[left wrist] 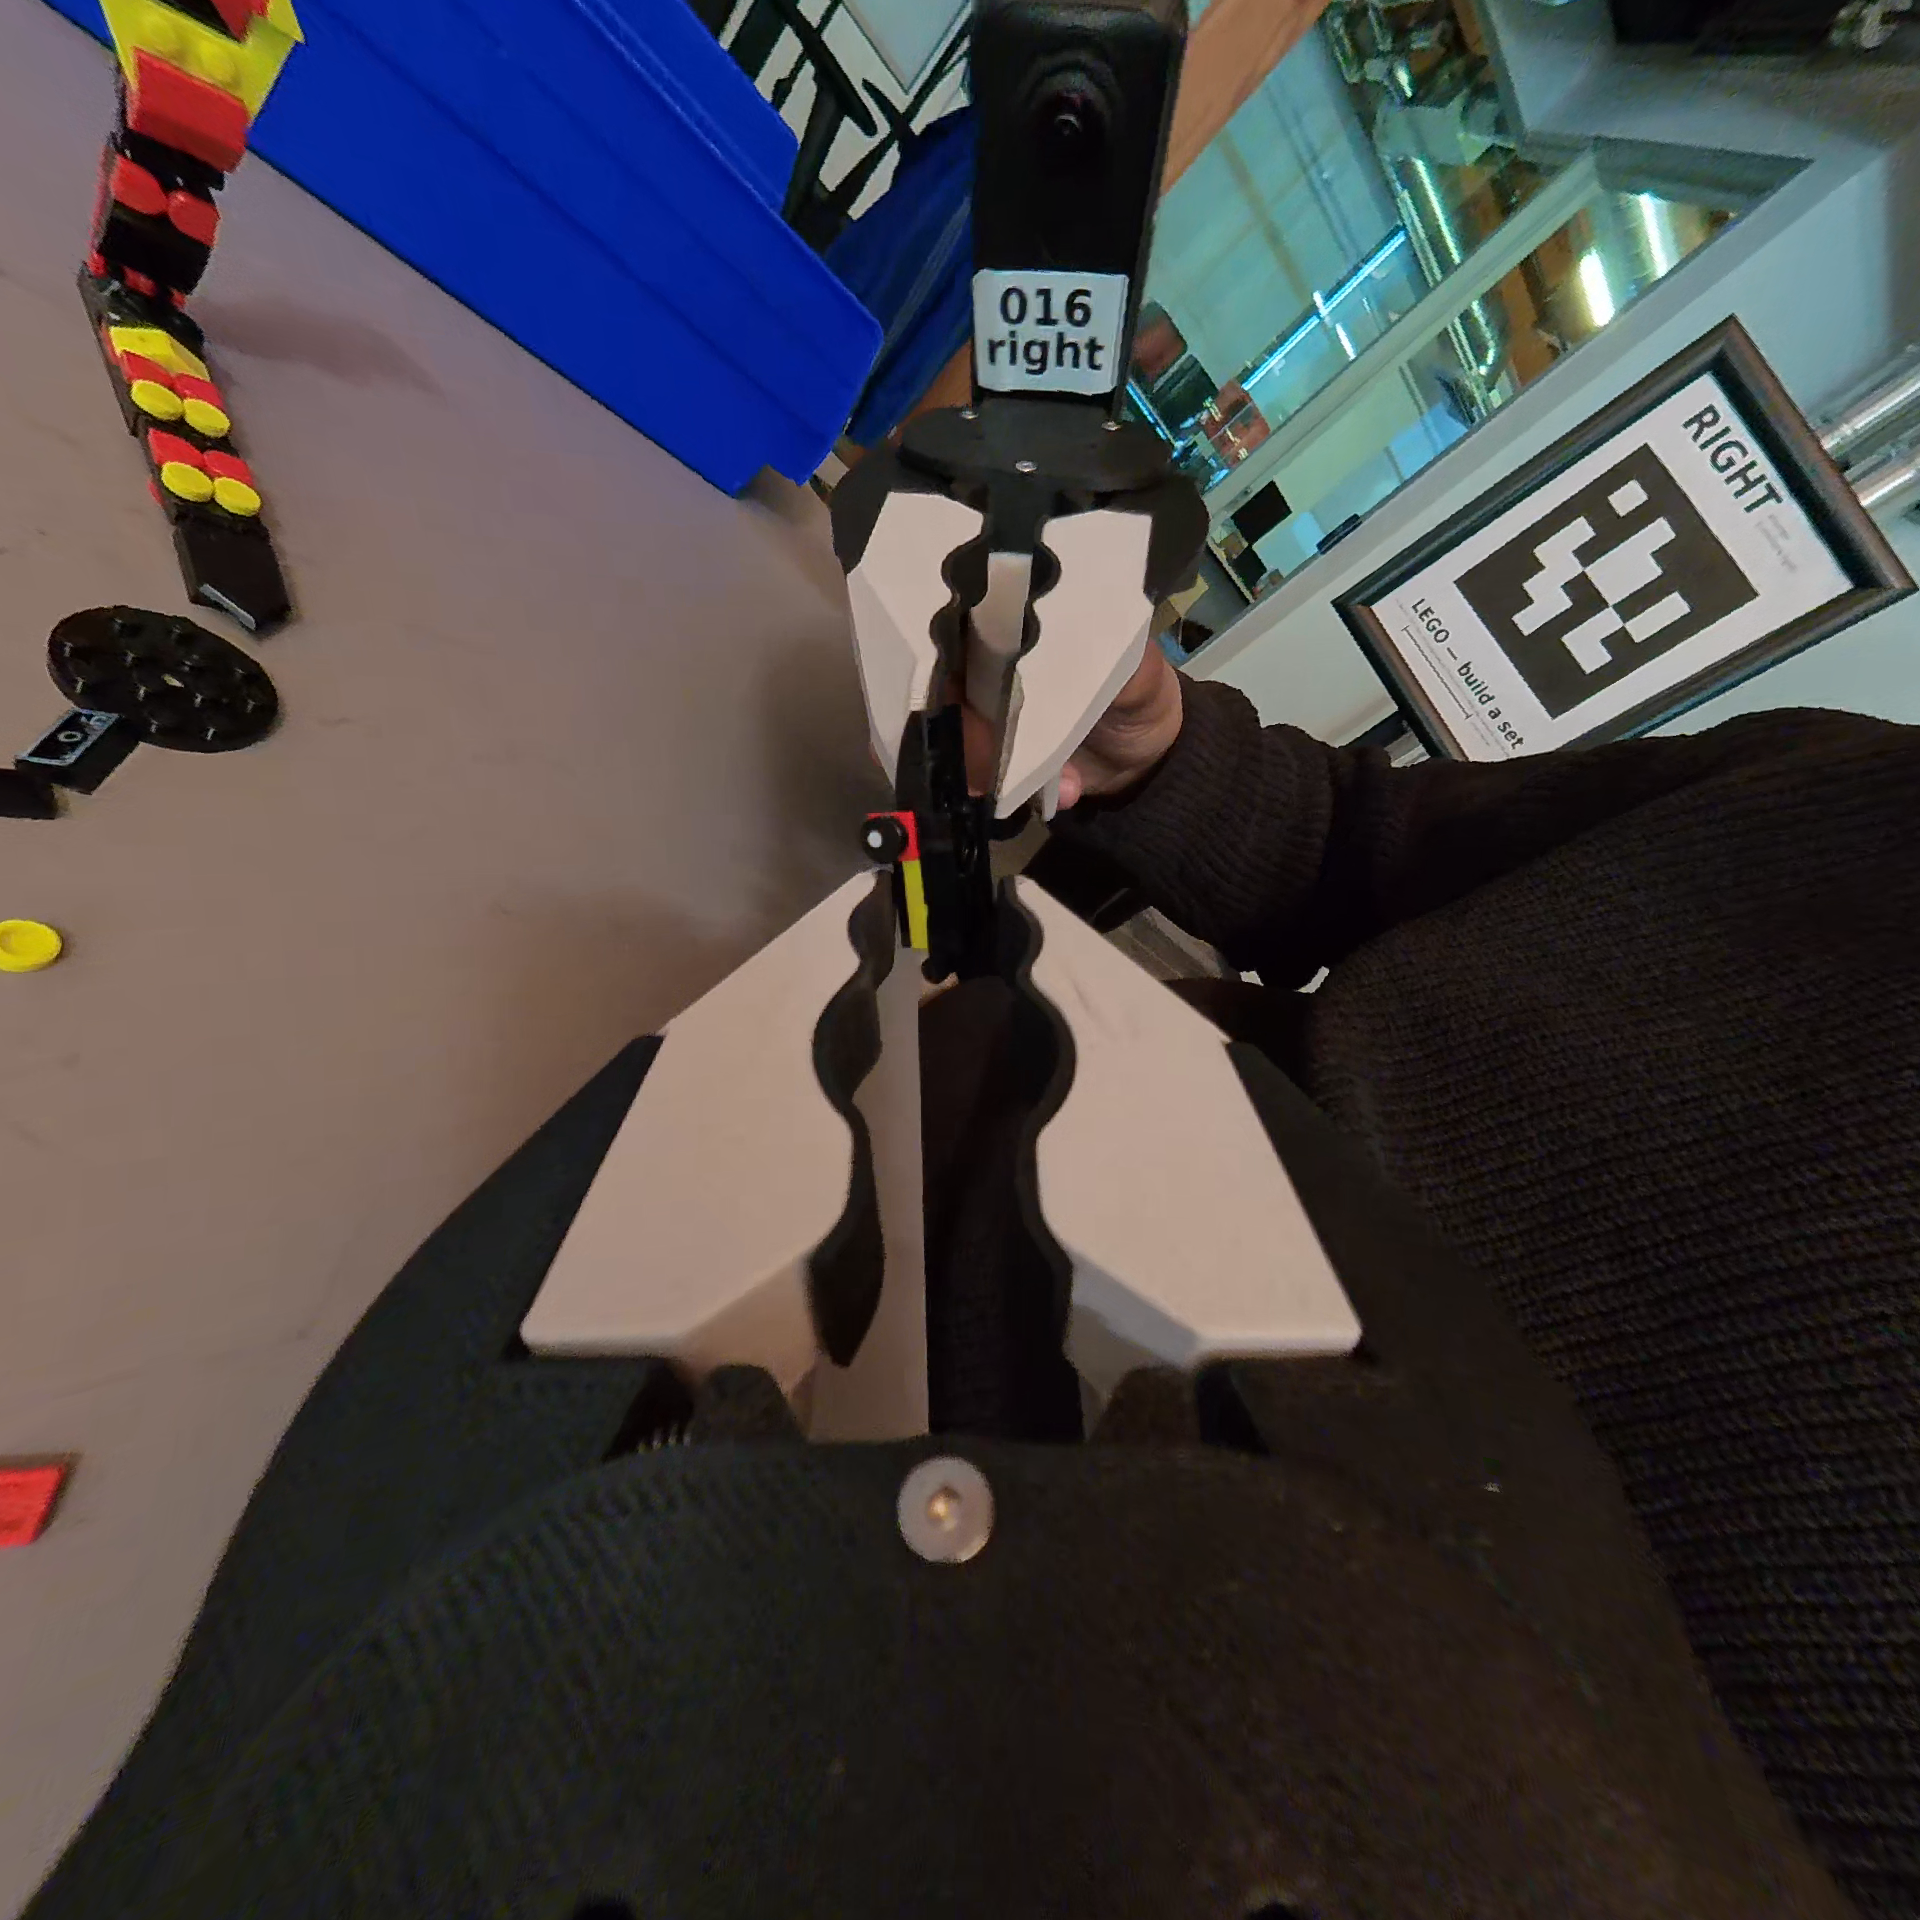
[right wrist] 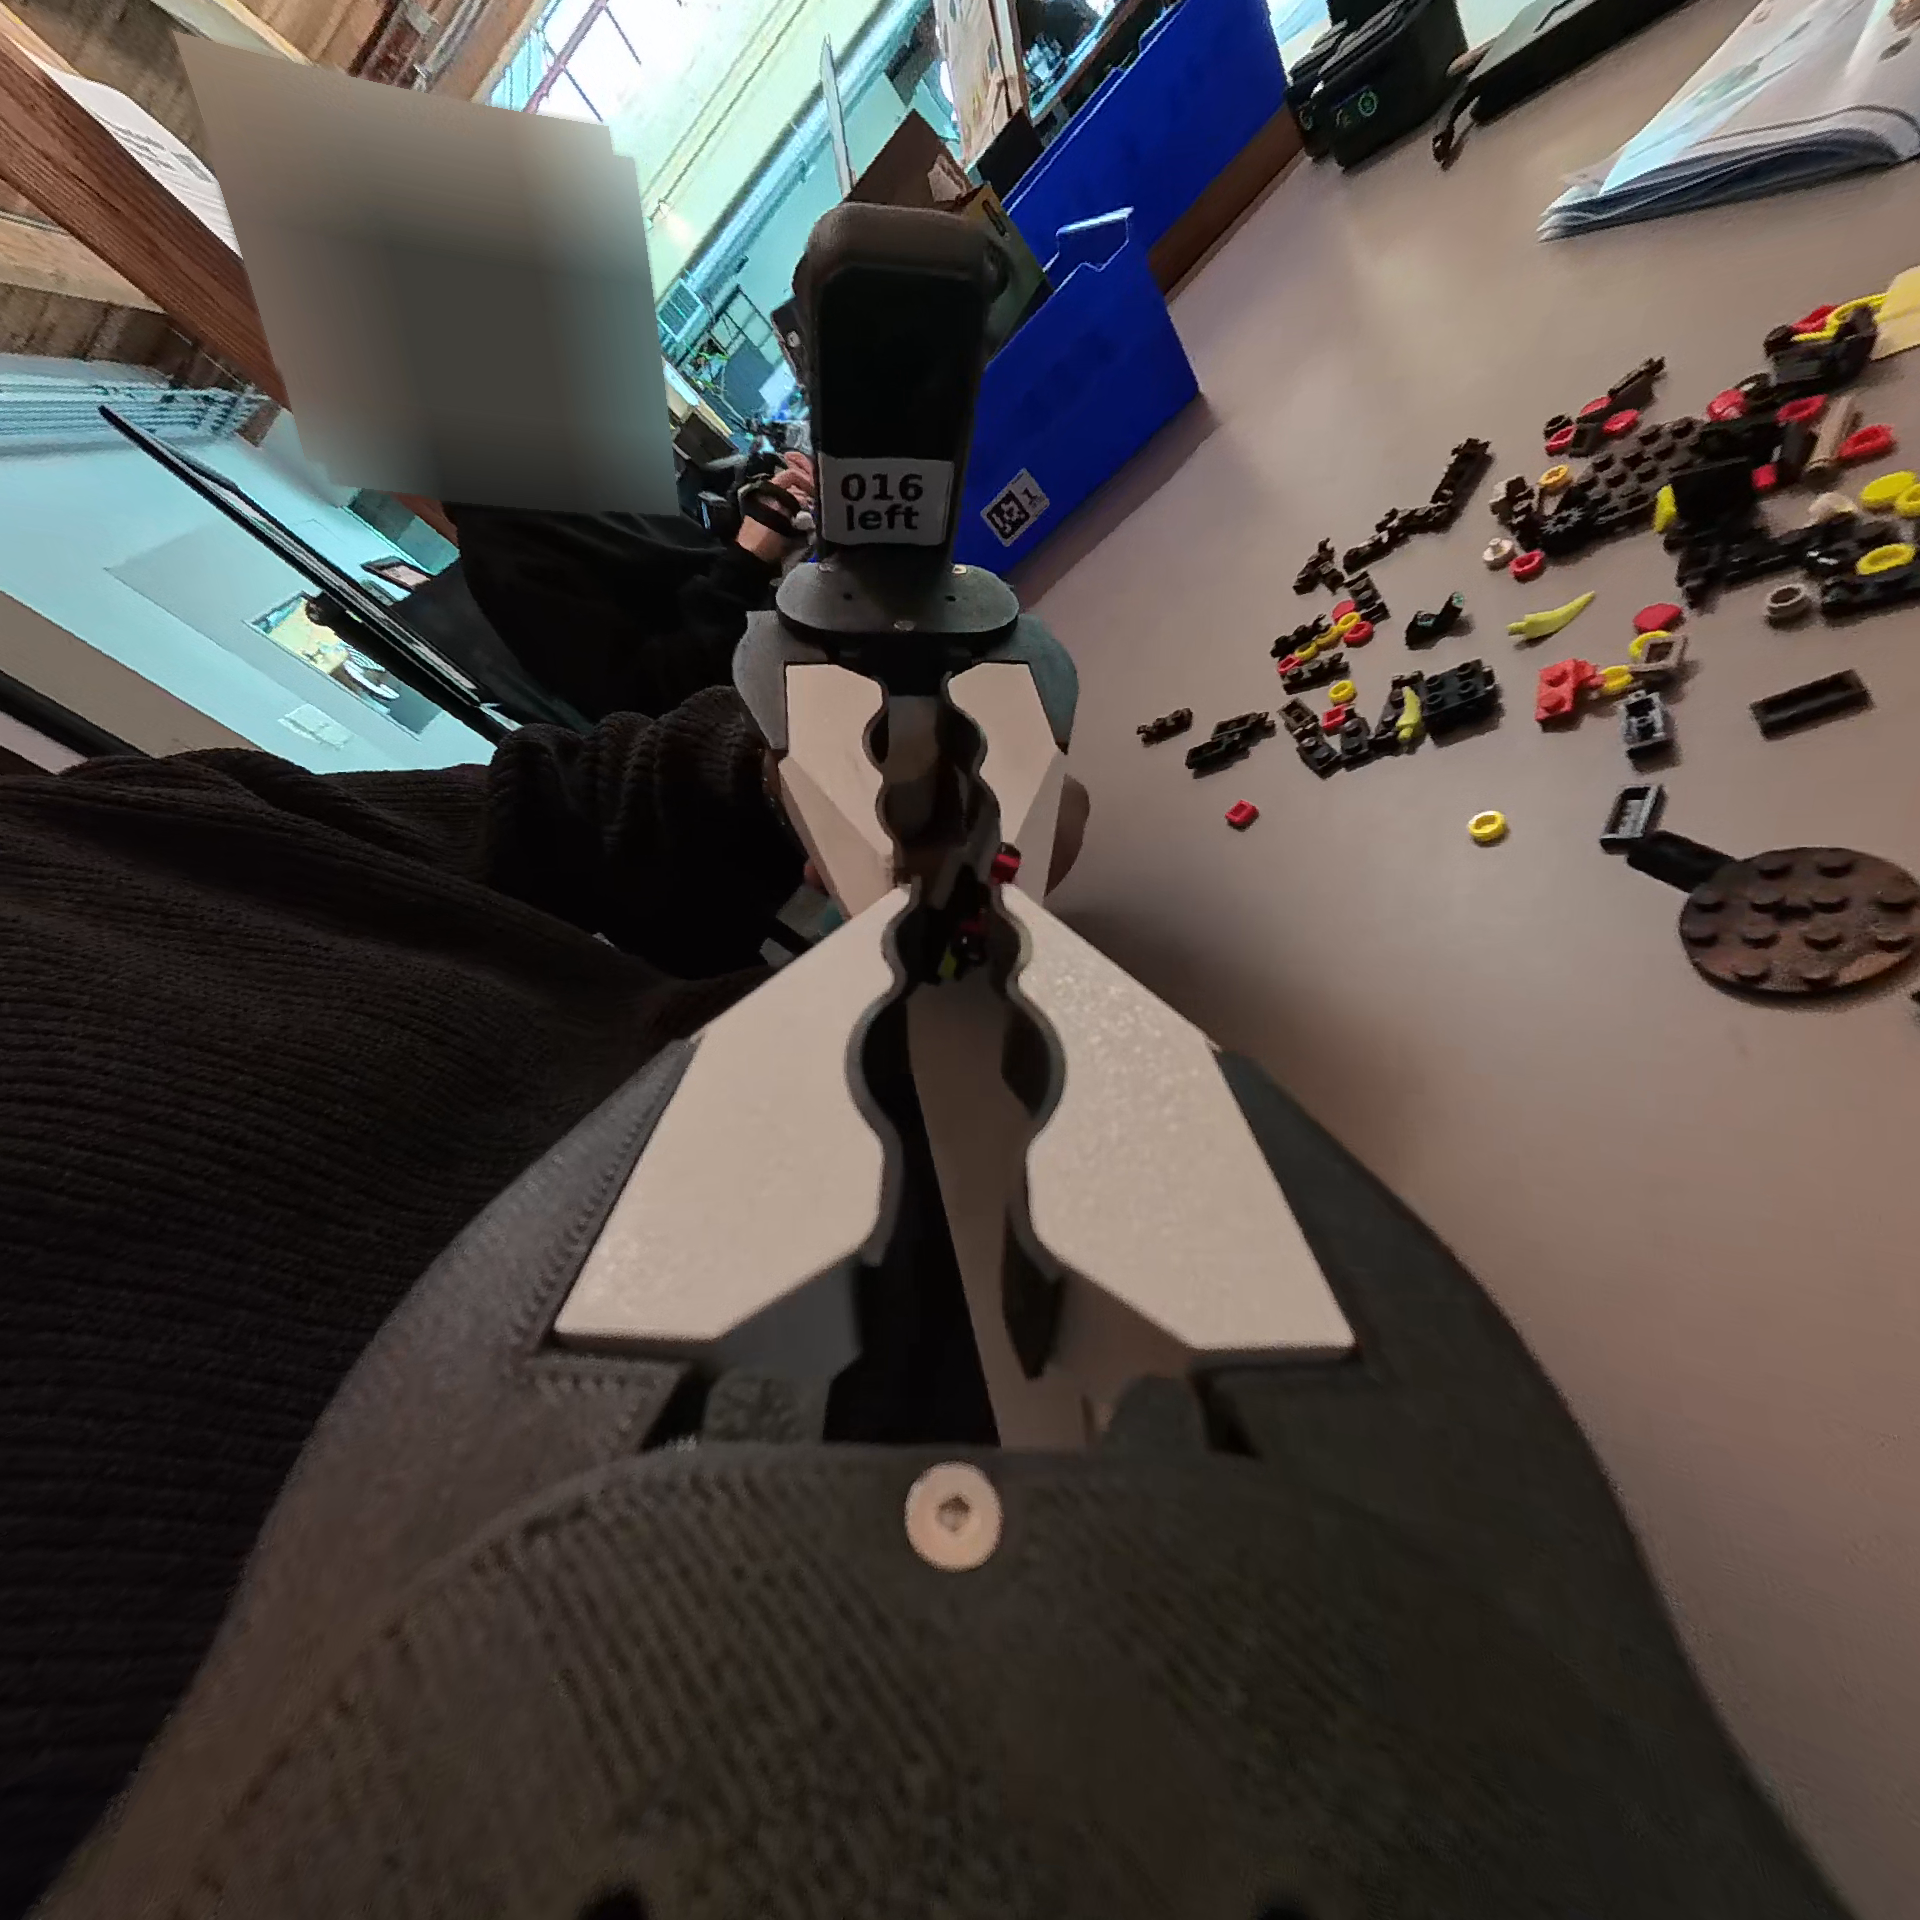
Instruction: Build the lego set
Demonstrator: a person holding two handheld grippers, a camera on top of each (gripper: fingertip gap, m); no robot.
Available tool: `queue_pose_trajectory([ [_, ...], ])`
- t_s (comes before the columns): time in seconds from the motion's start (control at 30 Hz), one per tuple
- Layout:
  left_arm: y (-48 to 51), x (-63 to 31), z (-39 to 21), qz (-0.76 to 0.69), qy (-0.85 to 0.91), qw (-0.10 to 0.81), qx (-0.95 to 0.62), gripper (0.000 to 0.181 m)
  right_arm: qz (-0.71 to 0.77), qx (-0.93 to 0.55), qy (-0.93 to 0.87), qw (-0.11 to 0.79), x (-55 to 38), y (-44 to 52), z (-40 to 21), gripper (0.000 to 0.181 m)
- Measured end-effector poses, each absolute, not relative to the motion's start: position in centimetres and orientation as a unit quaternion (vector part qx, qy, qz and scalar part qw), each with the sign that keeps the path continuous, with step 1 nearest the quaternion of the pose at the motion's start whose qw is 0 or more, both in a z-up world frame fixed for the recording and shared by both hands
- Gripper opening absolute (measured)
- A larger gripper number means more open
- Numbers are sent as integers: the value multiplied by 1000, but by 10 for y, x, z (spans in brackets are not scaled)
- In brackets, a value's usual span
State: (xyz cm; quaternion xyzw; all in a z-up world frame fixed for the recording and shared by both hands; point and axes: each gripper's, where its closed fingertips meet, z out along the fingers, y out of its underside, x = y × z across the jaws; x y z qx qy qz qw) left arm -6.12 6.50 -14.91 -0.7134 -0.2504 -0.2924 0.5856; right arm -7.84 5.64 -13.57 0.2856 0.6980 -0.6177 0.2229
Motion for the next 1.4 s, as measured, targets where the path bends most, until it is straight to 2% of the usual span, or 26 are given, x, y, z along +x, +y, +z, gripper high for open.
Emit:
queue_pose_trajectory([
  [0.2, 66, -58, -148, -302, -245, 586, -711, 22, -622, 285, 679, 266, -73, 55, -132, 8],
  [0.43, 65, -58, -145, -313, -249, 588, -703, 19, -621, 280, 683, 263, -72, 54, -132, 8],
  [0.6, 63, -63, -146, -334, -267, 586, -688, 15, -619, 283, 695, 232, -77, 56, -135, 8],
  [0.87, 52, -70, -147, -321, -301, 595, -673, 14, -626, 262, 709, 194, -84, 51, -130, 16],
  [0.97, 43, -77, -148, -298, -325, 605, -663, 14, -622, 248, 728, 147, -92, 48, -130, 17],
  [1.13, 19, -99, -155, -216, -392, 616, -648, 14, -568, 203, 796, -51, -124, 46, -144, 23],
  [1.2, 6, -108, -158, -189, -423, 617, -636, 14, -528, 179, 824, -101, -134, 43, -155, 23],
  [1.4, -21, -123, -160, -183, -479, 629, -584, 14, -473, 160, 852, -157, -173, 31, -169, 23],
])
